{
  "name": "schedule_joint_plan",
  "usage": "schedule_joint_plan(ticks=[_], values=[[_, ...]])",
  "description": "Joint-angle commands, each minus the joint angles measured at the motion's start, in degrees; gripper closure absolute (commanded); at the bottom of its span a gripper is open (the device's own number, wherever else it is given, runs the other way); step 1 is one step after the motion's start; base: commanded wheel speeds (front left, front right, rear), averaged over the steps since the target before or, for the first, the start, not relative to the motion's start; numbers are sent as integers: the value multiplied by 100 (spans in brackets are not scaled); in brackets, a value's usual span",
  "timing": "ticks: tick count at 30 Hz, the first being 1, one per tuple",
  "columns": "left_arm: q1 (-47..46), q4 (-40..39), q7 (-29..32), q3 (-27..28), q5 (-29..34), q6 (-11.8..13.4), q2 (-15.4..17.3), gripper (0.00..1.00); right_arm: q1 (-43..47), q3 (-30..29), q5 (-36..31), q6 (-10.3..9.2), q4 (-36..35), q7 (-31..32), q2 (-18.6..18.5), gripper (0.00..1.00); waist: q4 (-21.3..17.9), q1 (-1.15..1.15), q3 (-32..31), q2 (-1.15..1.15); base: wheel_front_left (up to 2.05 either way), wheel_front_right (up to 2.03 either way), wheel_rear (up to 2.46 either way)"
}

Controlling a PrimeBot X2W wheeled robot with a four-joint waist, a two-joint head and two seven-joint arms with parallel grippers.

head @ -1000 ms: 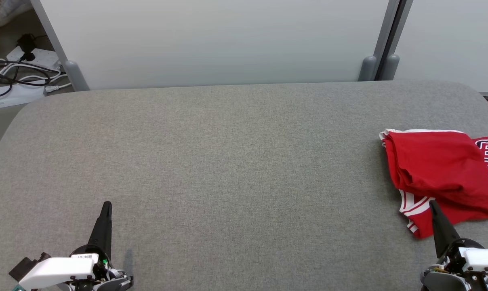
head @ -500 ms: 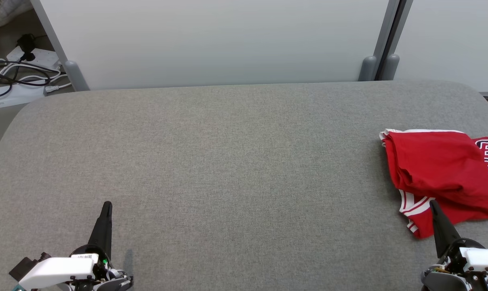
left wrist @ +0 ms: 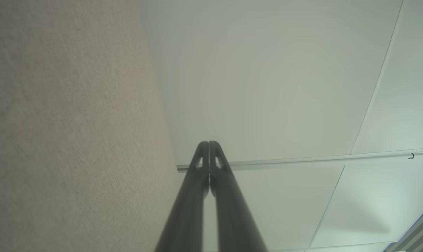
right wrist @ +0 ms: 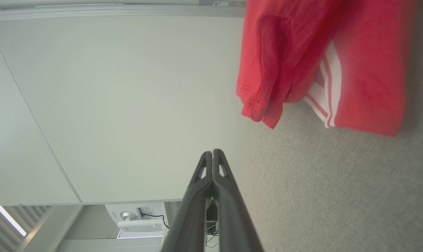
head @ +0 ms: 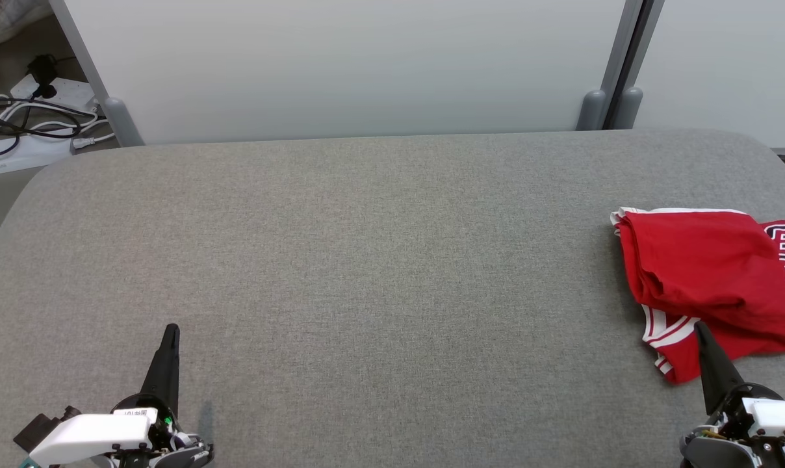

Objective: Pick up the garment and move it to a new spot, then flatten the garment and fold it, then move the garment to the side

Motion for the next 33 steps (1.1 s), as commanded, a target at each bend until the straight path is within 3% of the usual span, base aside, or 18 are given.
schedule_joint_plan(ticks=[1,33], values=[[-327,-130,15,190,-11,-48,54,100,-247,97,-25,9,-148,67,-49,100,0,0,0,0,0,0,0],[-328,-130,29,208,4,-48,42,100,-252,46,-68,9,-145,108,-13,100,0,0,0,0,0,0,0]])
